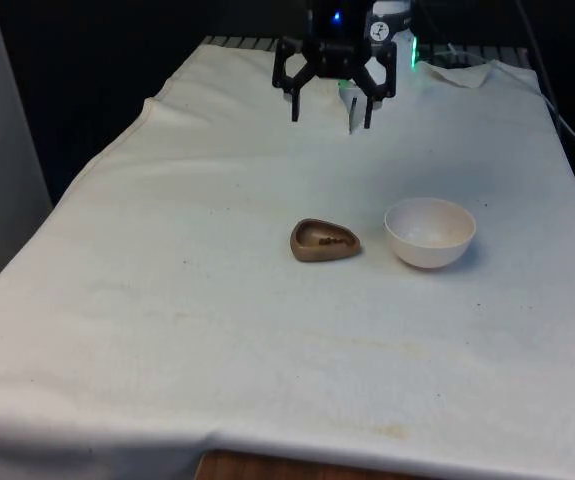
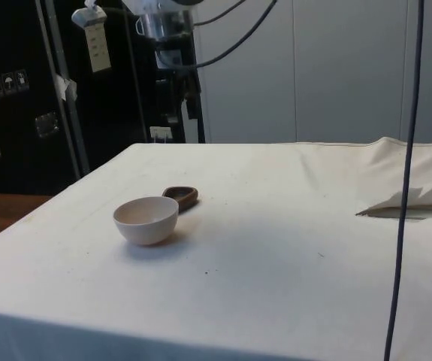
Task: Pour the coffee beans from the cup into the bowl.
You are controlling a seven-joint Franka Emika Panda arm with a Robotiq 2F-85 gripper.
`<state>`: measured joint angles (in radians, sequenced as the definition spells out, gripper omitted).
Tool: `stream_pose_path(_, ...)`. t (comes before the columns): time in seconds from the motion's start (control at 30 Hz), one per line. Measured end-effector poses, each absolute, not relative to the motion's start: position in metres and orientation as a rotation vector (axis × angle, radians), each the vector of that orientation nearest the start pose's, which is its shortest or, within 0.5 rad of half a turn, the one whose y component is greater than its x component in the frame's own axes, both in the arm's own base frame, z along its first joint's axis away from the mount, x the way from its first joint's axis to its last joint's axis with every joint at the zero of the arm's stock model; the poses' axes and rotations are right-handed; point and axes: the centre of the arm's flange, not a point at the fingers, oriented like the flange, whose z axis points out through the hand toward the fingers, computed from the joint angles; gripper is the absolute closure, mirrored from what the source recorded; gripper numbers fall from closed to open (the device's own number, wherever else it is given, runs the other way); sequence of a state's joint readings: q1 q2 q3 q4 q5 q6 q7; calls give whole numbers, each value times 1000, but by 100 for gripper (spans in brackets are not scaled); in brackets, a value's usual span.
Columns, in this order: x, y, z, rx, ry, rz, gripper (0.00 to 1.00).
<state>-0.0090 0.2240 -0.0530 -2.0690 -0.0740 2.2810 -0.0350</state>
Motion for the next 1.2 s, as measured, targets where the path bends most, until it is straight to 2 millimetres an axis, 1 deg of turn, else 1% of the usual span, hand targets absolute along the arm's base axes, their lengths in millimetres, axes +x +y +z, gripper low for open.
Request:
stream_pose_path(0.13, 579, -48, 317, -3211, -37, 31, 0)
stream_pose_path(0.17, 579, -48, 317, -3211, -37, 31, 0)
stream_pose_path(0.33, 584, -69, 304, -3206, -35, 29, 0)
stream_pose_path(0.47, 588, -78, 298, -3201, -36, 36, 0)
stream_pose_path(0.53, 591, -88, 292, -3195, -35, 43, 0)
stream_pose_path(0.63, 591, -96, 286, -3190, -30, 53, 0)
stream_pose_path(0.73, 591, -100, 278, -3184, -24, 57, 0)
stream_pose_path(0.77, 591, -100, 278, -3184, -24, 57, 0)
stream_pose_path(0.83, 591, -103, 265, -3181, -9, 62, 0)
stream_pose_path(0.97, 592, -107, 249, -3177, 21, 61, 0)
stream_pose_path(1.2, 595, -107, 247, -3177, 36, 59, 0)
